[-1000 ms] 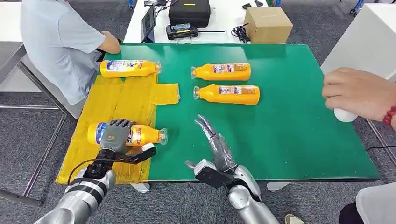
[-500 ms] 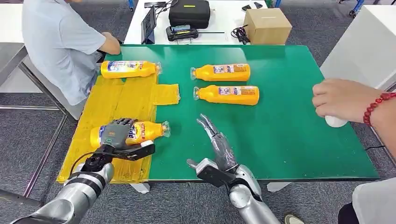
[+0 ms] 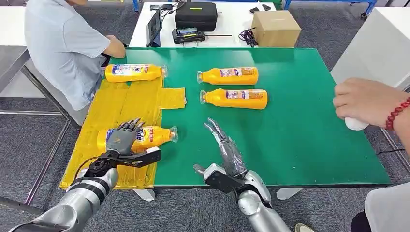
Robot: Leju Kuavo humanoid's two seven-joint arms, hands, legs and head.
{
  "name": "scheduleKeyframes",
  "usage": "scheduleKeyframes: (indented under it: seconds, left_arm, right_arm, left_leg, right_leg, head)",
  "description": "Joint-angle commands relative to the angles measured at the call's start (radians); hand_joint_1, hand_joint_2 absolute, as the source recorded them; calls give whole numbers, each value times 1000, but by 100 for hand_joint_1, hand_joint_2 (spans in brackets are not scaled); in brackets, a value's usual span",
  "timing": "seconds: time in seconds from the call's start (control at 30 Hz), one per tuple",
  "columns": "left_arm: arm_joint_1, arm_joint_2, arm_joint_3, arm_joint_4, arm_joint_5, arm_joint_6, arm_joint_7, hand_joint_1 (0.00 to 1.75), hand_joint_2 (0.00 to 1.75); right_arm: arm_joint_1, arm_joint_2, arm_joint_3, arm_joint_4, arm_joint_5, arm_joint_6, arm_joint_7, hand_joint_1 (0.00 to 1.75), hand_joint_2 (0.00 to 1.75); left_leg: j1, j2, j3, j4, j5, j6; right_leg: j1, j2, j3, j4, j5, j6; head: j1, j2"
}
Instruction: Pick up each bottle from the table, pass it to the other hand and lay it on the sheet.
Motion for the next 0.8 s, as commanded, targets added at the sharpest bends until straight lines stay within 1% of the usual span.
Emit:
scheduleKeyframes:
  seconds: [0.03,0.07,0.1,0.17,0.23,0.27,0.3,0.33,0.47,0.6,0.63,0.67,0.7,0.73,0.77,0.8]
  left_arm:
    - [45,-15,-32,38,24,78,-55,0,0]
    - [47,-23,-34,25,29,94,-59,0,0]
    - [63,-32,-34,-19,57,148,-91,0,0]
    - [76,-42,-55,-68,64,152,-81,0,0]
    - [103,-51,-76,-147,97,240,-102,0,0]
    - [107,-54,-88,-169,99,225,-90,0,0]
    - [123,-58,-99,-218,131,255,-111,0,0]
    - [139,-62,-108,-269,140,255,-127,0,0]
    - [167,-77,-155,-365,162,255,-139,0,0]
    - [195,-82,-193,-459,219,255,-166,0,0]
    - [207,-83,-194,-500,224,255,-161,0,0]
    - [245,-94,-159,-607,151,255,-178,0,0]
    - [245,-94,-159,-607,151,255,-178,0,0]
    - [268,-115,-127,-670,116,255,-196,0,0]
    - [292,-142,-83,-730,85,255,-240,0,0]
    - [292,-142,-83,-730,85,255,-240,0,0]
  right_arm:
    - [-31,-9,-19,51,9,1,-2,0,175]
    - [-27,-11,-21,48,9,-1,-2,0,175]
    - [-19,-12,-25,39,10,-4,0,0,175]
    - [-10,-14,-28,32,10,-4,1,0,175]
    - [-4,-14,-30,29,14,-10,3,0,175]
    - [-2,-14,-29,28,15,-11,3,0,175]
    - [-1,-14,-28,27,18,-16,4,0,175]
    - [-1,-14,-26,27,20,-19,4,0,175]
    - [-6,-13,-23,19,20,-28,9,0,175]
    - [-5,-15,-25,12,20,-30,15,0,175]
    - [-3,-15,-25,11,20,-31,16,0,175]
    - [-4,-15,-23,12,22,-33,17,0,175]
    - [-4,-15,-23,12,22,-33,17,0,175]
    - [-7,-15,-20,17,22,-36,17,0,175]
    - [-9,-15,-17,22,23,-43,18,0,175]
    - [-9,-15,-17,22,23,-43,18,0,175]
  left_leg:
    - [-1,2,2,-1,0,-1]
    - [0,3,2,-2,0,-1]
    - [0,1,2,-1,0,-1]
    - [0,0,1,-1,0,0]
    - [0,-1,0,0,0,0]
    - [0,-2,0,0,0,-1]
    - [0,-1,-1,0,0,0]
    - [0,0,-1,0,0,-1]
    - [0,0,-7,1,0,-1]
    - [0,0,-6,1,-1,-1]
    - [0,0,-8,1,-1,-1]
    - [0,0,-7,2,-1,-1]
    - [0,1,-9,2,-1,-1]
    - [0,1,-10,1,0,-1]
    - [0,2,-10,2,-1,-1]
    - [0,1,-11,1,0,-1]
  right_leg:
    - [-1,2,1,-1,0,-1]
    - [0,2,1,-1,0,-1]
    - [0,1,2,-1,0,-1]
    - [0,0,1,-1,0,-1]
    - [0,-1,0,-1,0,-1]
    - [0,-2,1,-1,-1,-1]
    - [0,-1,-1,0,-1,-1]
    - [0,-1,0,-1,-1,-1]
    - [0,-1,-7,0,0,-1]
    - [0,-1,-6,1,-2,-1]
    - [0,0,-8,1,-1,-1]
    - [0,0,-8,1,-1,-1]
    - [1,0,-9,1,-1,-1]
    - [0,1,-11,0,0,0]
    - [0,1,-10,1,0,-1]
    - [0,0,-11,1,0,0]
  head:
    - [0,0]
    - [0,0]
    - [0,0]
    - [0,0]
    - [0,0]
    - [0,0]
    - [0,0]
    - [0,0]
    - [0,0]
    - [0,0]
    - [0,0]
    - [0,0]
    - [0,0]
    - [0,0]
    - [0,0]
    - [0,0]
